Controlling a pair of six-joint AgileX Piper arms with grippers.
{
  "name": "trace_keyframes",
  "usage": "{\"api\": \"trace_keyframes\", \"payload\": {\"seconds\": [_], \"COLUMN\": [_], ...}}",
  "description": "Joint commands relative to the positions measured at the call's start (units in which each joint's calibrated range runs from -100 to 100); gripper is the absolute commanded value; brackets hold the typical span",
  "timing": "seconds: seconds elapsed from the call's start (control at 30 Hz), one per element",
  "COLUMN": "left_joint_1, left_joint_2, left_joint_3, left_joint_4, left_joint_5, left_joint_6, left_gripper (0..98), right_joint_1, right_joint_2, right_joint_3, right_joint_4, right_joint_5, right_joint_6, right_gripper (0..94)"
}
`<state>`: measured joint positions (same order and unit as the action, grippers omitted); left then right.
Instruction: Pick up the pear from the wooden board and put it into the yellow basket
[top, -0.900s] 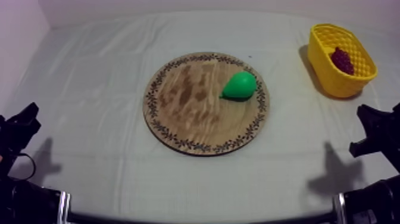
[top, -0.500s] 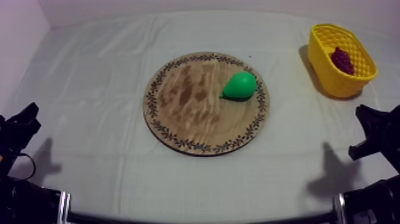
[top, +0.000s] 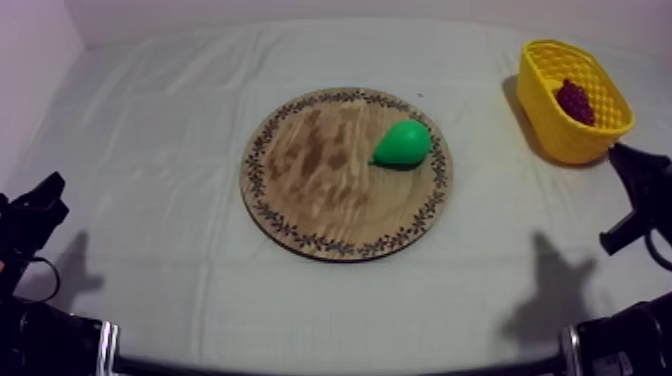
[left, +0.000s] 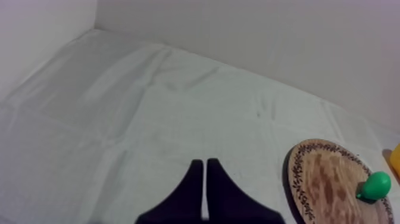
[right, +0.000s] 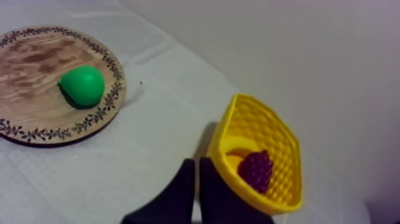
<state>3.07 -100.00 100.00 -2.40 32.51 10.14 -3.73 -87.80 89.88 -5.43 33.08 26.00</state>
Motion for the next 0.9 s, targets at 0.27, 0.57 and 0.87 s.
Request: {"api": "trace_keyframes", "payload": {"seconds": [0.27,0.57,0.87], "left_joint_1": [0.01,0.01,0.01], "left_joint_2": [0.00,0.00,0.00], "left_joint_3": [0.00,0.00,0.00], "left_joint_4": [-0.02,-0.02,-0.02], "left_joint_5": [-0.01,-0.01,-0.01], "left_joint_6": [-0.01,-0.01,-0.01], "left_gripper": [0.1,0.1,0.1], "right_joint_1": [-2.30,-8.67,-14.58], "right_joint_2": [25.32,47.71,67.38], "right_joint_3": [-29.66,-56.62,-78.67], "right_joint_4": [-3.87,1.19,7.71], "right_joint_5": [11.38,22.31,36.90], "right_joint_6": [8.08,3.20,0.84], "right_gripper": [0.5,0.5,0.5]}}
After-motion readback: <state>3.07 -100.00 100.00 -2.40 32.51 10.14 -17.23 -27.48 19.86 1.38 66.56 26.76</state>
